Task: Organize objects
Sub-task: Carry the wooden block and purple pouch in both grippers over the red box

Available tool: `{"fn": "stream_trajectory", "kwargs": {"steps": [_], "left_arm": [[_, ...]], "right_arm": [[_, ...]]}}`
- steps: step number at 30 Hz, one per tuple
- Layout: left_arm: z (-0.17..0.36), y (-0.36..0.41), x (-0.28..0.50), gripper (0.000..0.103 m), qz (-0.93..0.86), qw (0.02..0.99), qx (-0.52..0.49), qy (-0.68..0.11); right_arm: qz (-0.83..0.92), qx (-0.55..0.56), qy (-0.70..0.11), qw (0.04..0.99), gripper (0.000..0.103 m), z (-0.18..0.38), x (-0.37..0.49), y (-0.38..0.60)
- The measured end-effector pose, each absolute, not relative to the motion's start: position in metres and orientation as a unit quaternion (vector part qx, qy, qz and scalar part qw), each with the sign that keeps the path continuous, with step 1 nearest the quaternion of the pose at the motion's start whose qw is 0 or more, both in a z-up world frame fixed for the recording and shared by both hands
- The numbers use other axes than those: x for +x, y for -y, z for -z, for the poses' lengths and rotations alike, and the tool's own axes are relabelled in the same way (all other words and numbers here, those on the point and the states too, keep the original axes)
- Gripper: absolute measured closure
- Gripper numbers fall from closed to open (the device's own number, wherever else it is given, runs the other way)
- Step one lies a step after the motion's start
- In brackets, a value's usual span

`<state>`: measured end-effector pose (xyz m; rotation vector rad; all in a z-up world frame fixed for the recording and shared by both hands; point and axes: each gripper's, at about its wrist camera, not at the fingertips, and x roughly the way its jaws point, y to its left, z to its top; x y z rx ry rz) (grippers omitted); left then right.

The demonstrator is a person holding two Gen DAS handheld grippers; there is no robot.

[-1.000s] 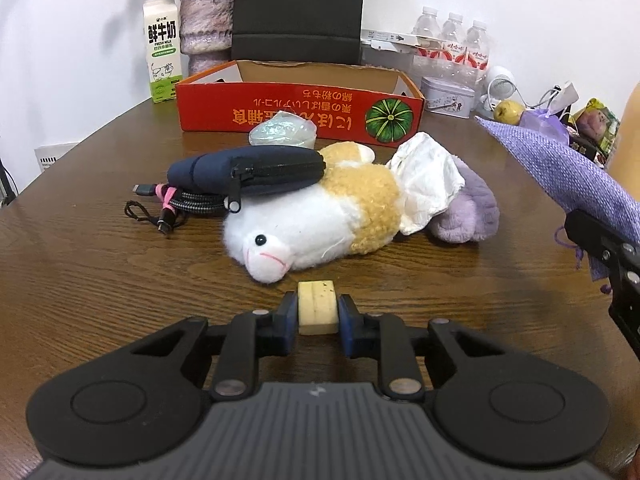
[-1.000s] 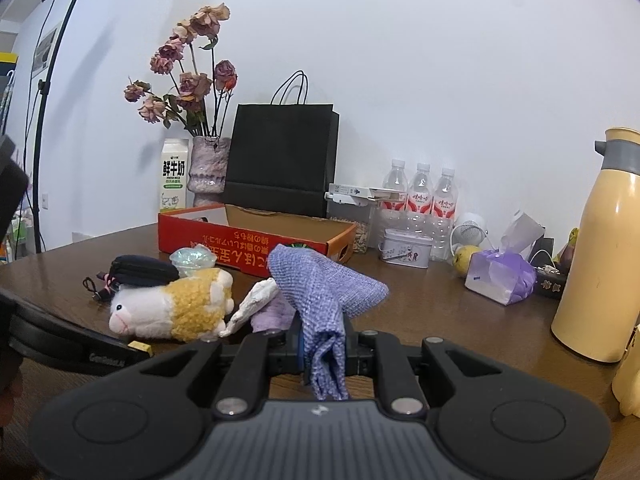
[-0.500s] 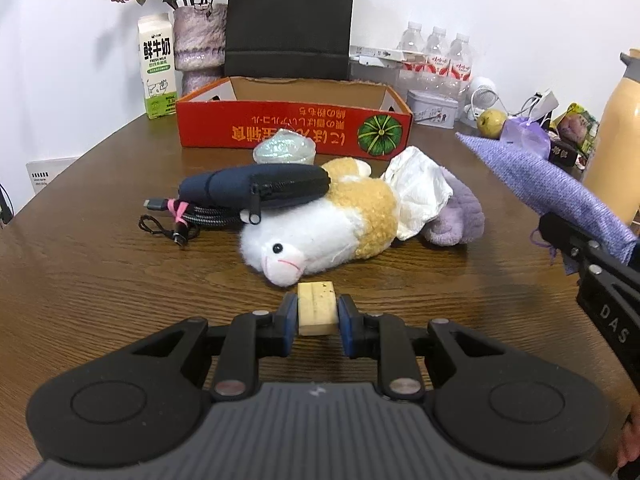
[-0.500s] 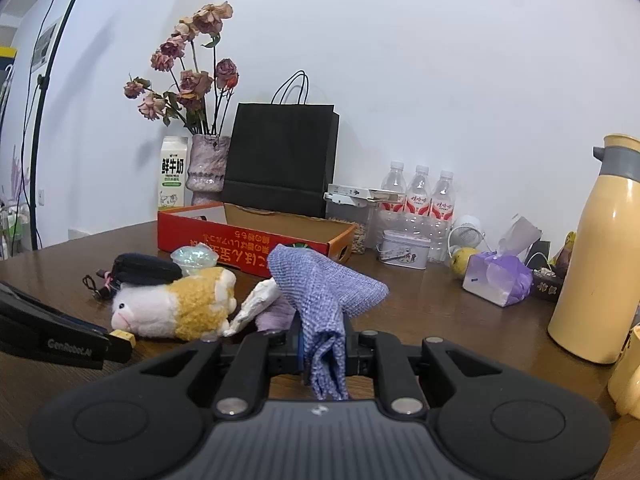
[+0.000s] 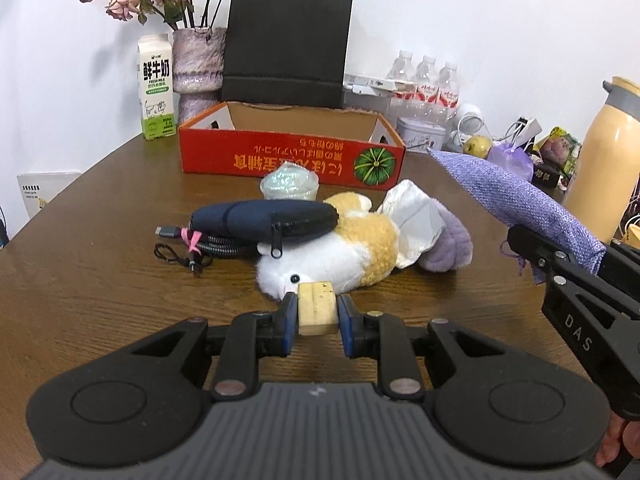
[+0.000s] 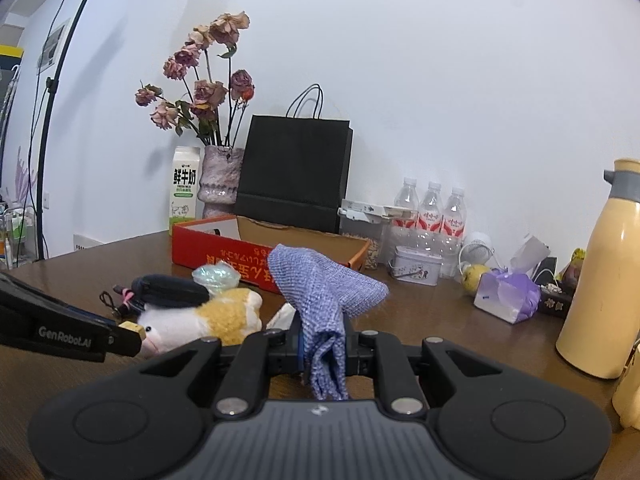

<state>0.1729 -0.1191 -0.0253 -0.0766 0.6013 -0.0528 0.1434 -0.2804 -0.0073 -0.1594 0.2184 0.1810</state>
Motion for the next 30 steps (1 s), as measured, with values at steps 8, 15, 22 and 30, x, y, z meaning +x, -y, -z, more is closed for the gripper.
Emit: {"fn": "stream_trajectory", "kwargs": {"steps": [8, 15, 22, 30], "left_arm": [[0.013, 0.103, 0.174, 0.081, 0.03, 0.958, -0.043, -0.282], [0.002, 0.091, 0.181, 0.081, 0.03, 0.96, -0.045, -0.273], [-0.005, 0.08, 0.191, 0.081, 0.028, 0.963, -0.046, -0.264], [-0.011, 0.067, 0.209, 0.081, 0.025, 0.964, -0.05, -0.26]], "right_arm": [[-0.089, -0.077, -0.099, 0.988, 0.089, -0.005, 0.145, 0.267], [-0.094, -0.079, -0.095, 0.988, 0.089, -0.012, 0.153, 0.255], [-0.099, -0.079, -0.092, 0.988, 0.089, -0.017, 0.165, 0.242], [-0.102, -0.078, -0.09, 0.988, 0.089, -0.023, 0.184, 0.229]]}}
